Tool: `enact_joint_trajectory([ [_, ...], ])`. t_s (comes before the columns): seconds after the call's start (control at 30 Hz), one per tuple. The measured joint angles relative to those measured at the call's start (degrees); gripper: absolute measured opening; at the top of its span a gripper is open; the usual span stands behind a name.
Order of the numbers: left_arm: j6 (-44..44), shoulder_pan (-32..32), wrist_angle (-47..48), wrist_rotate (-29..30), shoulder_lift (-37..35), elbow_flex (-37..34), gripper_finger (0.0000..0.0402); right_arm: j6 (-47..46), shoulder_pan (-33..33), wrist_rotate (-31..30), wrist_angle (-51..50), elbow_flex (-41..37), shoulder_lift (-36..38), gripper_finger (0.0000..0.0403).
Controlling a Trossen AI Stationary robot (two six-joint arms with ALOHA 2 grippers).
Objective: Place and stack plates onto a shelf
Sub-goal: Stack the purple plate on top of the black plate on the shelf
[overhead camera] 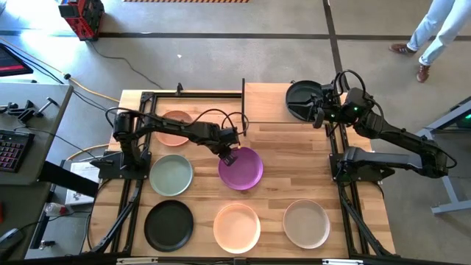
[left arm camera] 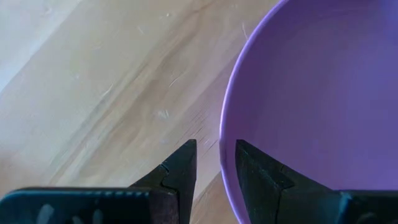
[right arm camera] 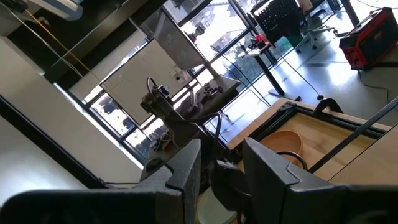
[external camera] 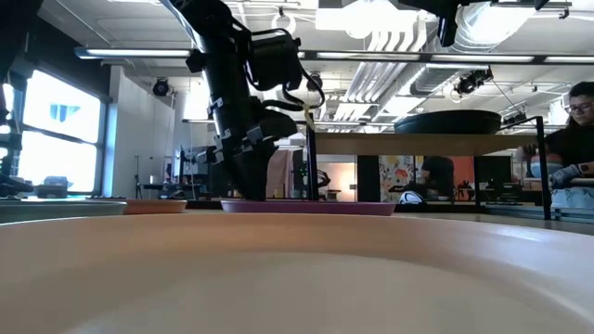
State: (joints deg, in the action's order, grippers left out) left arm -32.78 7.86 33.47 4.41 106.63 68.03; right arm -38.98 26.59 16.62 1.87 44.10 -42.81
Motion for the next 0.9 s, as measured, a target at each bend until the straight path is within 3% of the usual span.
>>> enact_joint_trajectory([
  [0.9,0.6,0.0,-2.0,-0.4,0.0,-2.5,0.0101,0.0,0.0,0.0,0.0,0.0,0.0,0.0103],
])
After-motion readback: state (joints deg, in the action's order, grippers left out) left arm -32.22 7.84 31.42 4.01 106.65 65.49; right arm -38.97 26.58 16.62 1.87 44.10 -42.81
